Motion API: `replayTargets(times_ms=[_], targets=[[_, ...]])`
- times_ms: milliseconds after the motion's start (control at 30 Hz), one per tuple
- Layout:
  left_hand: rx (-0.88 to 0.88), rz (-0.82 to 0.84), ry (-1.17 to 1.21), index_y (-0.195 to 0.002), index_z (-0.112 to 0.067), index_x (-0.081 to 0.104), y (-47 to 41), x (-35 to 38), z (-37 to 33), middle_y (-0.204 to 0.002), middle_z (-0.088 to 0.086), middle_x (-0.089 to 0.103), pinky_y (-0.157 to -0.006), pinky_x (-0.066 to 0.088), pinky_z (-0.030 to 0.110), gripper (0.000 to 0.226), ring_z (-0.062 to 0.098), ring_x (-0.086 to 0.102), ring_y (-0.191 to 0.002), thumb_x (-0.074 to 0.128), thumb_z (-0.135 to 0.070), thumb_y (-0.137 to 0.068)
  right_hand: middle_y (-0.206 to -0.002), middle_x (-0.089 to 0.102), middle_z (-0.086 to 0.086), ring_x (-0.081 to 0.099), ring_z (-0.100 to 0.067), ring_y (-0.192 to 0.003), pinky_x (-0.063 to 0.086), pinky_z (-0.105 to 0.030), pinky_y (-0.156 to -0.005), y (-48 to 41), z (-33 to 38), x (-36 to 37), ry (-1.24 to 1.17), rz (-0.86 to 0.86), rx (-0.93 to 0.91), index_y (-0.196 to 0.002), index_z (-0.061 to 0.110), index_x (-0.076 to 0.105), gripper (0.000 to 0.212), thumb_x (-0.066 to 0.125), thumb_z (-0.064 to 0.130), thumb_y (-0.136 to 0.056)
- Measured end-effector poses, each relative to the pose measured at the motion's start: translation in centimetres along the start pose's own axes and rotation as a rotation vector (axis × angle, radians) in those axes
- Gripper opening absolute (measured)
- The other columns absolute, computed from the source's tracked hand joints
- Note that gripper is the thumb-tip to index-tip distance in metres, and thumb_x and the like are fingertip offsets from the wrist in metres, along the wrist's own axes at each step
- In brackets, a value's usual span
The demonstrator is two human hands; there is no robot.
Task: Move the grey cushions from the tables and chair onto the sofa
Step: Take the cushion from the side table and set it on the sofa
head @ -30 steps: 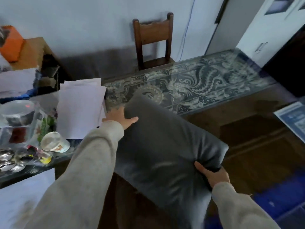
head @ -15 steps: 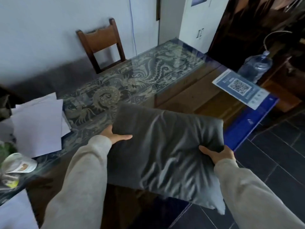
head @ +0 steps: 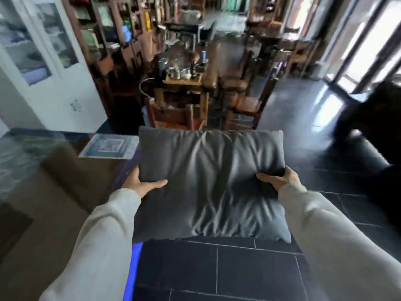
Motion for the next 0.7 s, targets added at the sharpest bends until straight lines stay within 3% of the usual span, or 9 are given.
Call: replayTargets(times_ms=[100, 167, 333, 467, 567, 633, 700], targets=[[0.17, 0.078, 0.003, -0.15, -0.027, 0.044, 0.4, 10.9, -8.1, -0.138, -0.003, 0.059, -0.099, 0.038, 0.028, 0.11, 0.021, 0.055, -0.129, 0.099, -0.04, -0.056, -0.114, 0.07, -0.005, 0.064, -0.024, -0.1, 0.049, -0.033, -0.091, -2.2, -5.5, -10.8, -0.146, -0.131, 0.072, -0.128, 0.014, 0.064, 0.076, 0.098, 0.035, -0.064], [0.266, 0.156, -0.054, -0.149, -0.027, 0.044, 1.1, 17.7, -13.4, -0.135, -0.005, 0.057, -0.103, 0.038, 0.03, 0.109, 0.019, 0.054, -0.126, 0.099, -0.042, -0.055, -0.104, 0.067, 0.002, 0.06, -0.017, -0.09, 0.045, -0.028, -0.085, -2.8, -9.4, -17.0, -0.243, -0.222, 0.107, -0.128, 0.018, 0.064, 0.074, 0.098, 0.031, -0.065], [0.442, 0.366, -0.13, -0.152, -0.028, 0.041, 3.3, 34.0, -24.1, -0.149, -0.002, 0.053, -0.109, 0.036, 0.032, 0.115, 0.025, 0.048, -0.138, 0.098, -0.045, -0.054, -0.106, 0.07, 0.0, 0.065, -0.02, -0.095, 0.05, -0.03, -0.088, -2.9, -18.9, -29.7, -0.368, -0.479, 0.224, -0.115, 0.023, 0.063, 0.065, 0.099, 0.032, -0.063], [0.551, 0.563, -0.204, -0.15, -0.029, 0.044, 5.4, 46.8, -29.9, -0.146, -0.001, 0.056, -0.114, 0.038, 0.038, 0.111, 0.025, 0.052, -0.136, 0.098, -0.044, -0.054, -0.108, 0.072, 0.0, 0.067, -0.021, -0.099, 0.051, -0.032, -0.094, -2.1, -26.0, -37.4, -0.393, -0.643, 0.338, -0.118, 0.019, 0.065, 0.069, 0.1, 0.033, -0.06], [0.626, 0.694, -0.259, -0.148, -0.027, 0.046, 6.9, 56.1, -33.8, -0.145, 0.0, 0.058, -0.114, 0.041, 0.047, 0.11, 0.027, 0.054, -0.133, 0.098, -0.046, -0.053, -0.112, 0.075, -0.002, 0.07, -0.025, -0.106, 0.053, -0.041, -0.103, -2.2, -30.4, -42.6, -0.421, -0.755, 0.425, -0.122, 0.018, 0.069, 0.073, 0.101, 0.032, -0.057], [0.674, 0.764, -0.294, -0.15, -0.024, 0.044, 7.8, 62.2, -36.6, -0.146, 0.002, 0.057, -0.114, 0.041, 0.047, 0.112, 0.028, 0.054, -0.134, 0.097, -0.048, -0.054, -0.113, 0.076, -0.004, 0.071, -0.026, -0.106, 0.054, -0.041, -0.102, -2.8, -32.4, -46.0, -0.436, -0.829, 0.463, -0.121, 0.017, 0.07, 0.072, 0.101, 0.03, -0.058], [0.708, 0.84, -0.303, -0.152, -0.023, 0.041, 8.6, 68.1, -39.7, -0.149, 0.003, 0.055, -0.114, 0.041, 0.048, 0.115, 0.028, 0.052, -0.136, 0.098, -0.047, -0.055, -0.111, 0.075, -0.004, 0.07, -0.021, -0.097, 0.053, -0.033, -0.093, -3.3, -34.1, -49.0, -0.448, -0.91, 0.497, -0.119, 0.015, 0.07, 0.07, 0.101, 0.029, -0.058]])
Point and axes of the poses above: each hand's wrist, its own y-axis away from the middle knuckle, its own x-axis out of the palm, z = x × y, the point moved 2 cm from there along -y, towards the middle knuckle
